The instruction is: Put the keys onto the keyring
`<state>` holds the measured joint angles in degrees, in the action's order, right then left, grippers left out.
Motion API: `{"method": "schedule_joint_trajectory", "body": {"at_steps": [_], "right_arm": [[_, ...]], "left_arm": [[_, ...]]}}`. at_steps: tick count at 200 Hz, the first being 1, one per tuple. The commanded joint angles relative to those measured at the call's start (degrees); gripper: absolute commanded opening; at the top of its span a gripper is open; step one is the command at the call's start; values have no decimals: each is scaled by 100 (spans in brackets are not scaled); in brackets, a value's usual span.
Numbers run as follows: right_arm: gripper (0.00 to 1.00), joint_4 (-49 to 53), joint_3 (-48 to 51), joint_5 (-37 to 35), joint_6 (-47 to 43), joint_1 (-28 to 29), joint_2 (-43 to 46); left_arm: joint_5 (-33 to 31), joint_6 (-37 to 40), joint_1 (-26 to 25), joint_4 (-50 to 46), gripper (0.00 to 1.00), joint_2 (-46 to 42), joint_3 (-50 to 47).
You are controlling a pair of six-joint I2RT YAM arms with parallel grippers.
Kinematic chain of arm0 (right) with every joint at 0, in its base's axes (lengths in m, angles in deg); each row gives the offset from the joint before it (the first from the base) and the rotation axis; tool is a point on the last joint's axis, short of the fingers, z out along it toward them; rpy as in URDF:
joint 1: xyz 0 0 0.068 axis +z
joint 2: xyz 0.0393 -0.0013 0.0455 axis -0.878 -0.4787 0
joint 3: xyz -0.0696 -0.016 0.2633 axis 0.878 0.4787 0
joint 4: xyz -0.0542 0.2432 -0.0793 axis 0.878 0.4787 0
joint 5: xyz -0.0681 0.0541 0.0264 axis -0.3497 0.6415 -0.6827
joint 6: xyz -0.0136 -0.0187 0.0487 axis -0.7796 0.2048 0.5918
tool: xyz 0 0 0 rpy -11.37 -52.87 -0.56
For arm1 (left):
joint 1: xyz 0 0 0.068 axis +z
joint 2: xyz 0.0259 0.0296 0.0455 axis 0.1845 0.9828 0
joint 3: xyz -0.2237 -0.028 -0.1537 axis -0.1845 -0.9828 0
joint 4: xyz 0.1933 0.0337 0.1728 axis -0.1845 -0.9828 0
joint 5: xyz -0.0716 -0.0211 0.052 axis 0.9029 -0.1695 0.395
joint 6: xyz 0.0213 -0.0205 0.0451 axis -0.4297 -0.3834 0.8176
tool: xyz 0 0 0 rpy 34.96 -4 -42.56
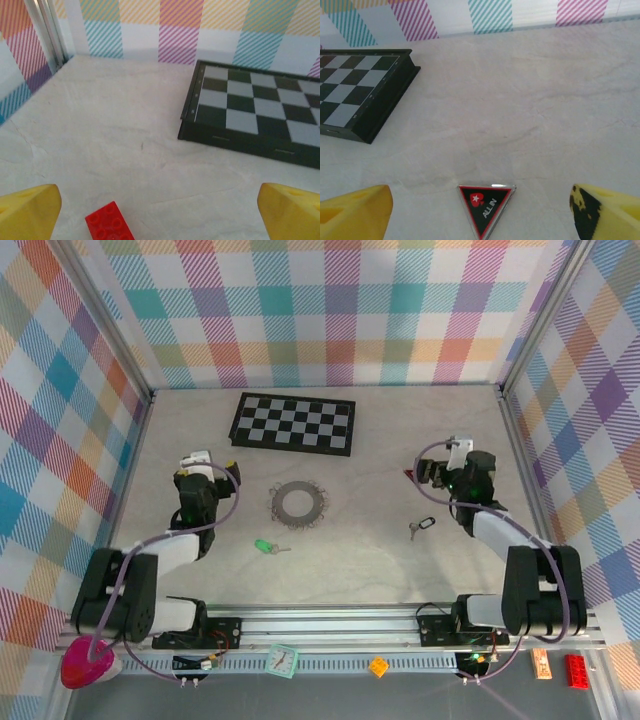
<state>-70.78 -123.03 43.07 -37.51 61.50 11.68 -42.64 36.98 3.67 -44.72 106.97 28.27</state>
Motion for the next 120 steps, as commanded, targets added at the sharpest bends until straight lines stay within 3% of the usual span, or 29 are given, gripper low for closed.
{"method": "schedule_joint_trajectory", "body": {"at_steps": [1,25,63,91,120], "right_arm": [[90,1616,-280,154,326,75,162],[88,2023,-370,369,1070,91,451],[78,2750,-583,1038,2083,396,426],[67,3390,-908,963,1911,1214,207],[60,4222,-1649,633,1600,2217,-181]], "left_arm": [[-95,-363,71,-1407,100,-440,393],[213,-823,69,-2535,99,-671,769],[1418,-1498,35,-3900,93,-779,1161],[1841,-1787,-156,-4616,90,-729,1301],[2076,-2341,-455,-4528,89,-840,1056]]}}
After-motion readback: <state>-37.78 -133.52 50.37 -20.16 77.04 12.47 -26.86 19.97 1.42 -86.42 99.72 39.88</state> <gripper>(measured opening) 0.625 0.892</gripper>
